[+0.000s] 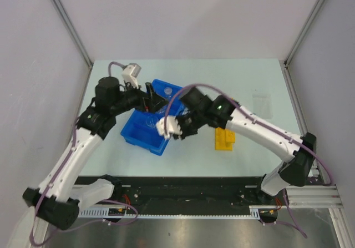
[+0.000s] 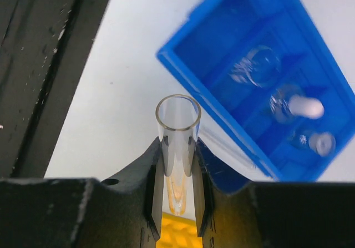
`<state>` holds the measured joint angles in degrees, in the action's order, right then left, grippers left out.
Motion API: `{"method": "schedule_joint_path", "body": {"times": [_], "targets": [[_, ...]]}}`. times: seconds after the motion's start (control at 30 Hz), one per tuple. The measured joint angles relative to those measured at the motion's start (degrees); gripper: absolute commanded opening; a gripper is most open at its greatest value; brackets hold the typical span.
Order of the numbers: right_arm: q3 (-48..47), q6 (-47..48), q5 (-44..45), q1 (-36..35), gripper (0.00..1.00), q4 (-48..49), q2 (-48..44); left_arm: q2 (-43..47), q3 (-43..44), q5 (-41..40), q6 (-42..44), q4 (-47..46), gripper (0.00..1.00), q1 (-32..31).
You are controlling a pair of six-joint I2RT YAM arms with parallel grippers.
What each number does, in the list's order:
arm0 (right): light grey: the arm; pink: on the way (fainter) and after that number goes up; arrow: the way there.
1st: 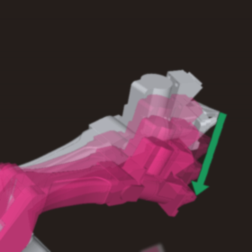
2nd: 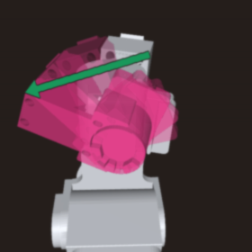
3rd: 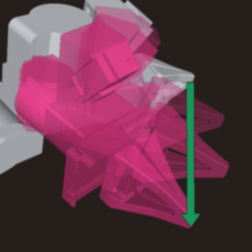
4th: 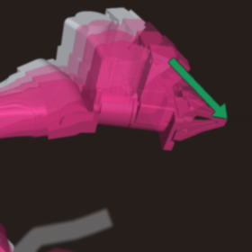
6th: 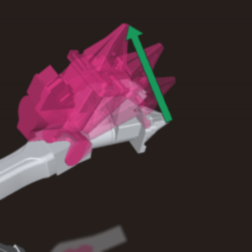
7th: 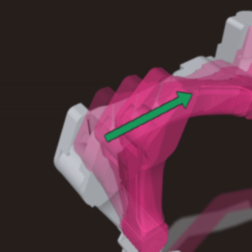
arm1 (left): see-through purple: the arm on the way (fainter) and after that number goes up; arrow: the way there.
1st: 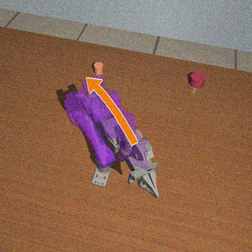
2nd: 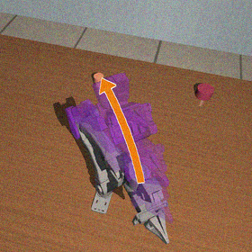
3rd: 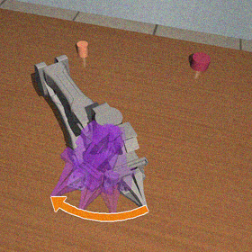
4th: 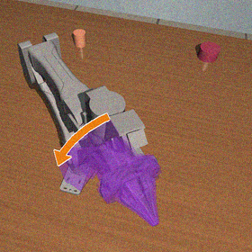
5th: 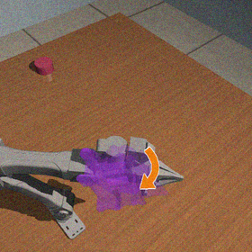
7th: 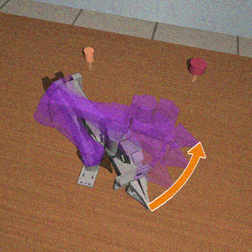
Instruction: Organize the chemistry lab equipment
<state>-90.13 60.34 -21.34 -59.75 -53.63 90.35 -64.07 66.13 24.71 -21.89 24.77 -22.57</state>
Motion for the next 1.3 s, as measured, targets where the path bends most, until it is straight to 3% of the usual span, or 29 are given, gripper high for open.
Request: {"method": "schedule_joint_path", "body": {"times": [0.2, 0.37, 0.57, 0.9, 1.3], "targets": [[0.04, -11.67, -14.08, 19.56, 0.16, 5.51, -6.01, 18.53, -7.43, -3.93, 4.5, -3.48, 1.0, 0.31], [7.78, -24.96, -22.23, 36.28, 0.16, 17.62, -13.79, 30.75, -16.94, -7.06, 6.8, -7.34, 1.0, 0.31], [16.87, -41.75, -26.69, 50.38, 0.17, 33.14, -18.86, 35.43, -23.67, -10.88, 10.16, -6.14, 1.0, 0.31], [28.17, -54.05, -25.24, 57.44, 0.17, 51.12, -18.43, 39.76, -28.76, -15.19, 14.6, -1.42, 1.0, 0.31], [34.93, -54.29, -20.31, 57.66, 0.18, 66.05, -14.14, 41.99, -29.57, -15.56, 15.08, -2.05, 1.0, 0.31]]}}
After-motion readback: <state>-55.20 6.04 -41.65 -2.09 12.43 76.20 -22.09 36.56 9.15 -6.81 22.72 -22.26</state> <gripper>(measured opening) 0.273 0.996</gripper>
